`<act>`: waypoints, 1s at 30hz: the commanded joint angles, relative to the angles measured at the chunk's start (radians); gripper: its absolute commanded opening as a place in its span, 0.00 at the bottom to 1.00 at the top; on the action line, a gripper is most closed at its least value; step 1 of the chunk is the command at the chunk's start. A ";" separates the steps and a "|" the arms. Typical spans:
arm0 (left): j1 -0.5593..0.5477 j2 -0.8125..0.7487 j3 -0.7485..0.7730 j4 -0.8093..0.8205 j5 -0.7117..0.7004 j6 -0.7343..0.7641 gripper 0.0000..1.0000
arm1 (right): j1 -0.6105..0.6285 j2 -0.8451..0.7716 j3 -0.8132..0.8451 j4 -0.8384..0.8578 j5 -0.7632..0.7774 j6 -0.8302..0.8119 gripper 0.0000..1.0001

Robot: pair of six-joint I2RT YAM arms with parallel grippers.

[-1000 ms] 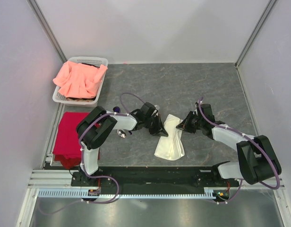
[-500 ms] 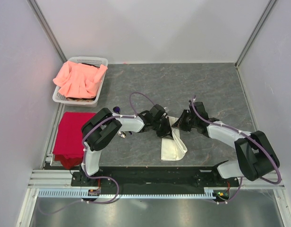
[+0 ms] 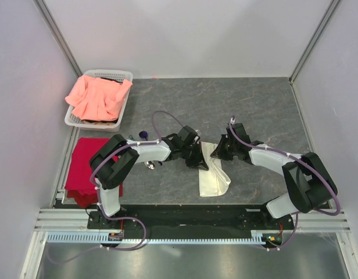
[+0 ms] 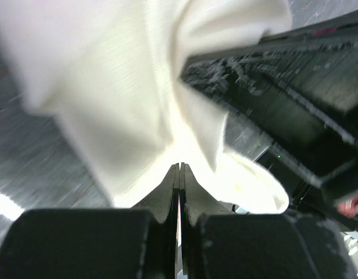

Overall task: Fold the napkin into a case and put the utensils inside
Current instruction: Fold the 2/3-rectangle-folded napkin at the center of the board.

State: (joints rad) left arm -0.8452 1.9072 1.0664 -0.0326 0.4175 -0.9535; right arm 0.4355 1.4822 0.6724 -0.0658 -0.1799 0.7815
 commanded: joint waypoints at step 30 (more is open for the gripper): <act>0.067 -0.031 0.027 -0.102 -0.046 0.199 0.02 | 0.128 0.121 0.101 0.037 0.149 -0.016 0.07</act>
State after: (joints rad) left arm -0.7803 1.9648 1.1374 -0.1104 0.3912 -0.8261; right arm 0.5552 1.6005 0.7834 -0.0830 -0.0460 0.7708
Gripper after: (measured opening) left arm 0.025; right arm 0.045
